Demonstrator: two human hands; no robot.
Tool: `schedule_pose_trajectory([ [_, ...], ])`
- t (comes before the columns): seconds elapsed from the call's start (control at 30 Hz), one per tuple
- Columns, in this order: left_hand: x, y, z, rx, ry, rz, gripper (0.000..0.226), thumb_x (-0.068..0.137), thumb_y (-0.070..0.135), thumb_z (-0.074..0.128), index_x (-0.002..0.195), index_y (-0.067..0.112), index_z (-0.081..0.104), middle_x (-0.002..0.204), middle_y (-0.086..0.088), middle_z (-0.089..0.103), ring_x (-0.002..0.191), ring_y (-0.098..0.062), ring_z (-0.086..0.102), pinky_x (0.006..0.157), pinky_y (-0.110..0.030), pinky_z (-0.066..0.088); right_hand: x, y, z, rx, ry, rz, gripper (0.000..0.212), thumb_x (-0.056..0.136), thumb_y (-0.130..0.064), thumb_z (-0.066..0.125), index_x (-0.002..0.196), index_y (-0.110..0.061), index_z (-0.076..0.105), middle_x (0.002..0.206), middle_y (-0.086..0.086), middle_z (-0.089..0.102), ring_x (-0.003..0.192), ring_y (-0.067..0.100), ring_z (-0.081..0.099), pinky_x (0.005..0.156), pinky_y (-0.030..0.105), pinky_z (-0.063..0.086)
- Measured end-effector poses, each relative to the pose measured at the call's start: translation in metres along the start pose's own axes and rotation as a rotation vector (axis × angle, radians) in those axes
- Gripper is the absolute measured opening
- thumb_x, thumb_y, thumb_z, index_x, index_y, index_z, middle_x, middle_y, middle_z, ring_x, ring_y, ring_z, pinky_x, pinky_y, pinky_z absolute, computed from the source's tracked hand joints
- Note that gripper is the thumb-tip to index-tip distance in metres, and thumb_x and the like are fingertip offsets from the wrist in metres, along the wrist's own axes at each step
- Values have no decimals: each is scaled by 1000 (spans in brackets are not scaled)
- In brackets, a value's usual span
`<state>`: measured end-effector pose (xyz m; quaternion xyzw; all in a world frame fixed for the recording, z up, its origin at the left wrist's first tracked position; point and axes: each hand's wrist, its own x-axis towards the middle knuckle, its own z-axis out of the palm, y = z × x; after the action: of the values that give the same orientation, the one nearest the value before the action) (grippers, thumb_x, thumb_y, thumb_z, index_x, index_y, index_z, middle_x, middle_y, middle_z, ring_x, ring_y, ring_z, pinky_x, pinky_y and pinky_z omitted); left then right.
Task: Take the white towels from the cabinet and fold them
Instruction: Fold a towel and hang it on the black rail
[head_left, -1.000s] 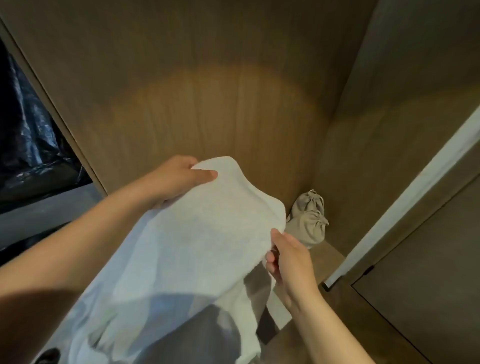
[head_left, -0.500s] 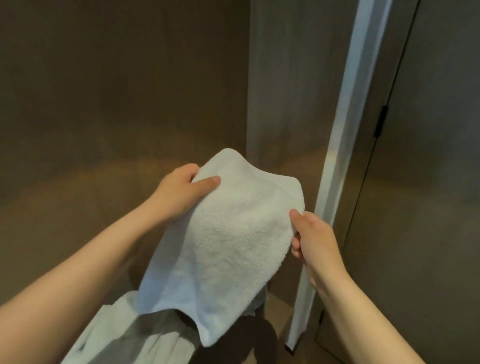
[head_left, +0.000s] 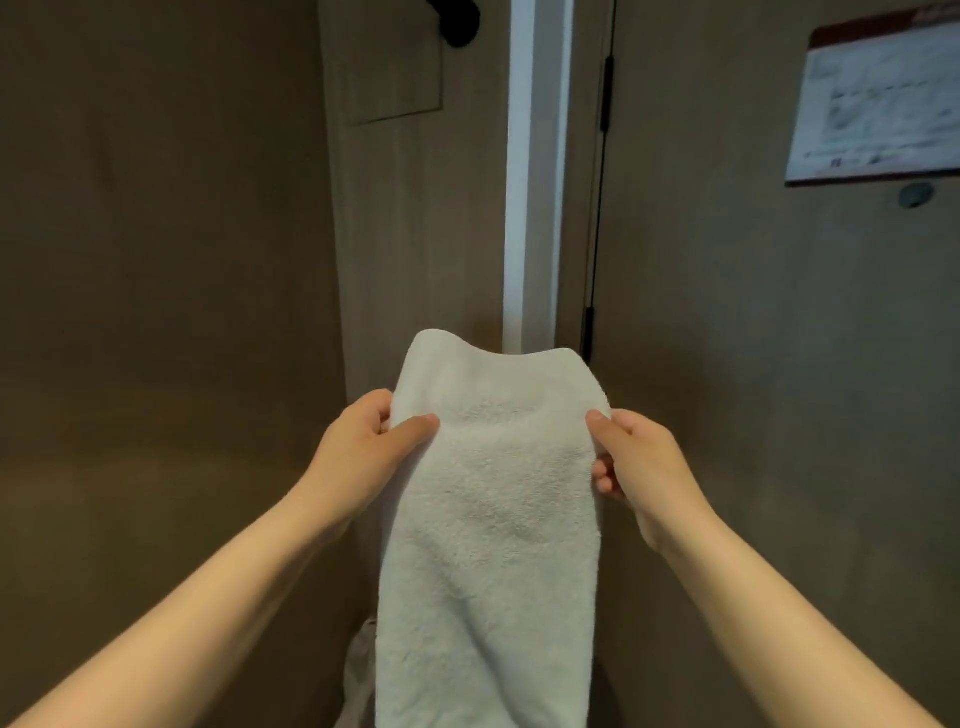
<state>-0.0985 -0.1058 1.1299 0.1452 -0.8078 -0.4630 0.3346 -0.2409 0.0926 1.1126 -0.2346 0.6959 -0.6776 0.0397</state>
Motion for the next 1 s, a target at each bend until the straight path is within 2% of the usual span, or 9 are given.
schedule_pose_trajectory([
  [0.07,21,1,13,-35,-3,39,48,75,46,65,97,3,60,98,-19,65,88,-38,63,70,-38,44,21,2,-8,-10,20,-30,29,102,-31,48,81,-14,60,58,-2,51,45,3,45,45,14,41],
  [0.13,44,0,23,-43,-1,81,48,78,44,66,97,1,59,98,-23,63,79,-35,61,68,-42,44,44,5,-12,-18,34,-55,33,101,-32,48,85,-6,61,58,-1,51,44,3,45,46,14,41],
  [0.27,98,-4,37,-69,12,113,44,83,42,66,100,2,60,100,-20,65,93,-40,63,84,-57,50,97,6,-11,-32,75,-122,41,101,-33,48,94,7,59,56,-1,51,44,4,44,46,14,41],
  [0.33,127,-4,40,-99,11,125,38,87,36,66,102,2,59,101,-21,66,96,-42,62,86,-59,49,124,3,-7,-19,85,-144,40,101,-33,48,96,5,61,58,0,52,44,5,45,46,14,41],
  [0.47,177,-3,42,-129,1,142,56,73,45,61,106,0,59,104,-23,66,98,-43,63,91,-62,46,173,-4,4,24,90,-186,33,101,-32,49,94,-4,65,59,3,51,43,5,45,44,15,41],
  [0.7,236,-22,41,-198,39,134,41,71,44,63,103,20,65,96,-6,73,90,-28,70,90,-56,52,231,-8,29,131,58,-268,30,100,-26,51,97,1,63,53,0,47,41,7,42,41,18,36],
  [0.83,259,-33,32,-216,111,139,26,73,44,65,93,28,67,90,-3,74,83,-24,72,77,-47,57,263,-16,47,168,18,-327,23,98,-29,53,93,-11,66,56,-1,49,44,6,46,45,18,41],
  [0.93,269,-38,25,-213,214,155,2,83,34,69,83,32,69,85,-1,74,74,-16,70,59,-30,53,289,-23,61,155,-35,-403,34,98,-29,53,97,3,61,63,6,49,53,13,47,56,29,41],
  [1.0,271,-40,21,-206,289,147,11,82,32,70,90,25,67,91,-5,74,78,-18,70,64,-32,54,304,-27,71,151,-86,-473,38,99,-28,52,94,9,57,64,9,48,54,14,47,59,30,40],
])
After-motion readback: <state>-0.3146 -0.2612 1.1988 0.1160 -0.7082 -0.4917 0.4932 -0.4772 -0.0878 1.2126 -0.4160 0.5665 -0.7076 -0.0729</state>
